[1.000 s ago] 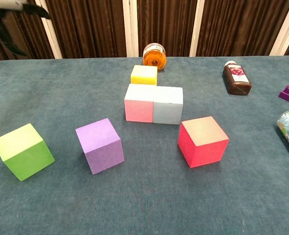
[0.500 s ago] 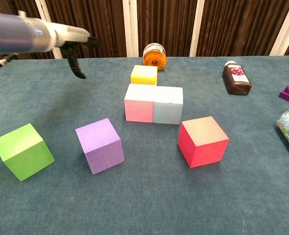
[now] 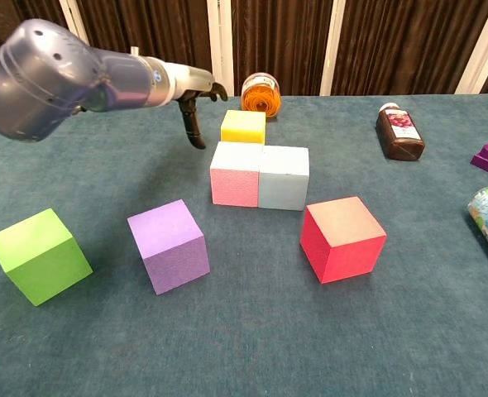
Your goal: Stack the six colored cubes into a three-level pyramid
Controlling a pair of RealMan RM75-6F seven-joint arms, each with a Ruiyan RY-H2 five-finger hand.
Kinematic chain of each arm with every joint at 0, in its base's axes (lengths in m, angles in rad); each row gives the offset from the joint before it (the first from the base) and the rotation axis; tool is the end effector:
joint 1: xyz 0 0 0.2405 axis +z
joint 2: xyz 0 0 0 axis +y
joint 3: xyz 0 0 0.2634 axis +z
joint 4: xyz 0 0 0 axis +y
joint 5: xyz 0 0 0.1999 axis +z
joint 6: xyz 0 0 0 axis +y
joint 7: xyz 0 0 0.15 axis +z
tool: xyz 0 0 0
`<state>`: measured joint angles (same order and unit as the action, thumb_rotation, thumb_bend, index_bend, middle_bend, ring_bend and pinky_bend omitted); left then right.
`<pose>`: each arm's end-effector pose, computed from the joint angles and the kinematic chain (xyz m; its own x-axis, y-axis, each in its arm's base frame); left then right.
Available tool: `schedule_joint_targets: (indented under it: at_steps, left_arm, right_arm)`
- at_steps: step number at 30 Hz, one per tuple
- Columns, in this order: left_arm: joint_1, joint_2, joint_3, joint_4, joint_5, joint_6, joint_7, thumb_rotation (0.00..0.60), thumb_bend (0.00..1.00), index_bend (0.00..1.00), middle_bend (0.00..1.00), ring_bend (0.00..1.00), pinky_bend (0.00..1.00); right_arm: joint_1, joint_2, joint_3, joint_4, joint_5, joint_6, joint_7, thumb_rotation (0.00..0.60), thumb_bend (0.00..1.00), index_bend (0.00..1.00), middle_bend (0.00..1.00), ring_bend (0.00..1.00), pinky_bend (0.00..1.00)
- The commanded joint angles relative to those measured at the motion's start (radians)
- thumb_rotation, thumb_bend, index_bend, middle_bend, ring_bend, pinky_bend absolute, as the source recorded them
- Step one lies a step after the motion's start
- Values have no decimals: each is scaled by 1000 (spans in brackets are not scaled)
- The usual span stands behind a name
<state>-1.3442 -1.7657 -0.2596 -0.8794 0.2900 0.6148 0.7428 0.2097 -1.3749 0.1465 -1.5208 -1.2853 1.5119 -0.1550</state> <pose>-0.0373 0.4916 -0.0419 0.5909 0.3123 0.7438 0.8063 -0.2581 -0.5322 -0.3021 -0.2404 0.1223 0.3513 0.1204 0.9285 -0.9346 0.1038 0.3402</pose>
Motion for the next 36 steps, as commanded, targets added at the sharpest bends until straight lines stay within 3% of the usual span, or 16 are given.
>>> schedule_joint_targets:
  at_steps: [1, 14, 36]
  left_arm:
    - [-28, -40, -13, 57, -17, -15, -2, 600, 282, 86, 54, 0, 0]
    - [-63, -78, -44, 142, -43, -20, 7, 600, 283, 90, 58, 0, 0]
    - [-82, -195, -83, 323, 86, -106, -99, 600, 313, 161, 127, 0, 0]
  right_arm:
    - [-4, 1, 5, -4, 2, -1, 3, 600, 278, 35, 17, 0, 0]
    - [-12, -1, 21, -15, 8, -19, 1, 600, 277, 35, 17, 0, 0]
    - [-24, -8, 50, -20, 39, -34, -11, 600, 278, 35, 17, 0, 0]
